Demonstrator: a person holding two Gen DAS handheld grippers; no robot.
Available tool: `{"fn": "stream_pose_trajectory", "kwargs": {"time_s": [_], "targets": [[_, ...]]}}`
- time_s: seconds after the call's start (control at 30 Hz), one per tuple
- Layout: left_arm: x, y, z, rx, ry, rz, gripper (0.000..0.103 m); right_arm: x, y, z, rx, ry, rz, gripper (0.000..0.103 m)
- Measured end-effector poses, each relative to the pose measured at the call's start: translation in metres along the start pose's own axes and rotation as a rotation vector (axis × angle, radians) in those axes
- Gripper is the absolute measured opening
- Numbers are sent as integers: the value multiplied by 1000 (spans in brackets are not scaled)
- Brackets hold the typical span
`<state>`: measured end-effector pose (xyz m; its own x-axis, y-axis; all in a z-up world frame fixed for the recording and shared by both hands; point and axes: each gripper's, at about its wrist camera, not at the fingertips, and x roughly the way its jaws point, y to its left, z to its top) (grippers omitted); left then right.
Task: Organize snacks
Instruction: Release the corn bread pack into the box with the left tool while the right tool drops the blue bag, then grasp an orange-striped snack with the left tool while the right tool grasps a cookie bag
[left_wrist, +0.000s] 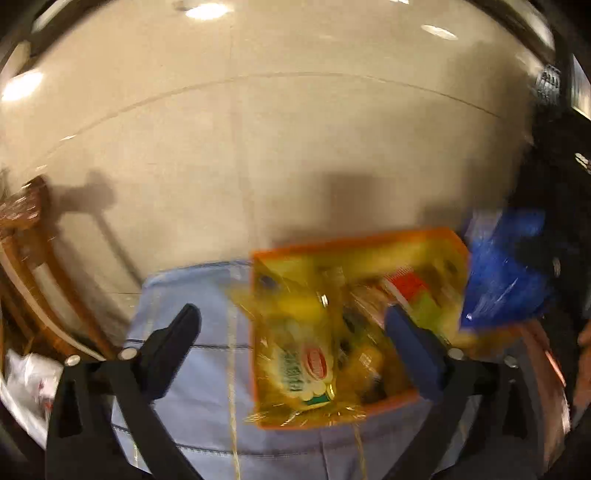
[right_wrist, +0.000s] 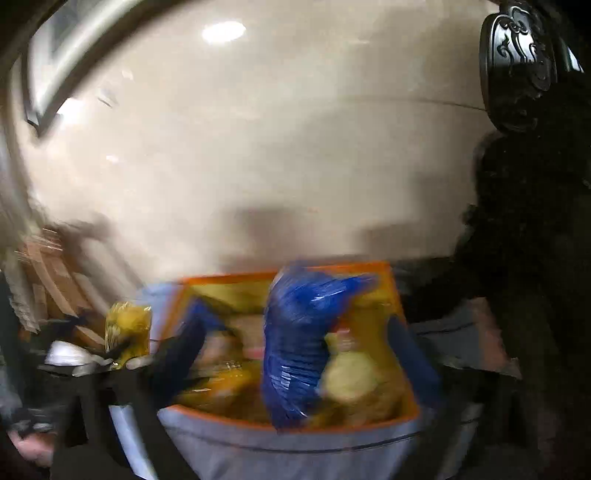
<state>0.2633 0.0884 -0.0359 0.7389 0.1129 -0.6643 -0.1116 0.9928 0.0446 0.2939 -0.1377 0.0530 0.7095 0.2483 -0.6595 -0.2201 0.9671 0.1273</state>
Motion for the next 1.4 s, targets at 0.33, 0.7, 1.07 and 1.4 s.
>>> {"fn": "stream_pose_trajectory", "kwargs": {"time_s": [0.33, 0.7, 1.07, 1.4], "targets": [[-32, 11, -100, -9, 185, -143, 99, -33, -73, -124, 231, 206, -28, 99], [-74, -38, -258, 226, 341, -183, 99, -81, -82, -270, 135, 410, -180, 99], [-59, -61, -305, 318, 364, -288, 79, -56, -90, -314, 101, 465, -235, 77], [-98, -34, -259, 187, 390, -394, 18, -111, -80, -280, 205, 379, -169, 50]]}}
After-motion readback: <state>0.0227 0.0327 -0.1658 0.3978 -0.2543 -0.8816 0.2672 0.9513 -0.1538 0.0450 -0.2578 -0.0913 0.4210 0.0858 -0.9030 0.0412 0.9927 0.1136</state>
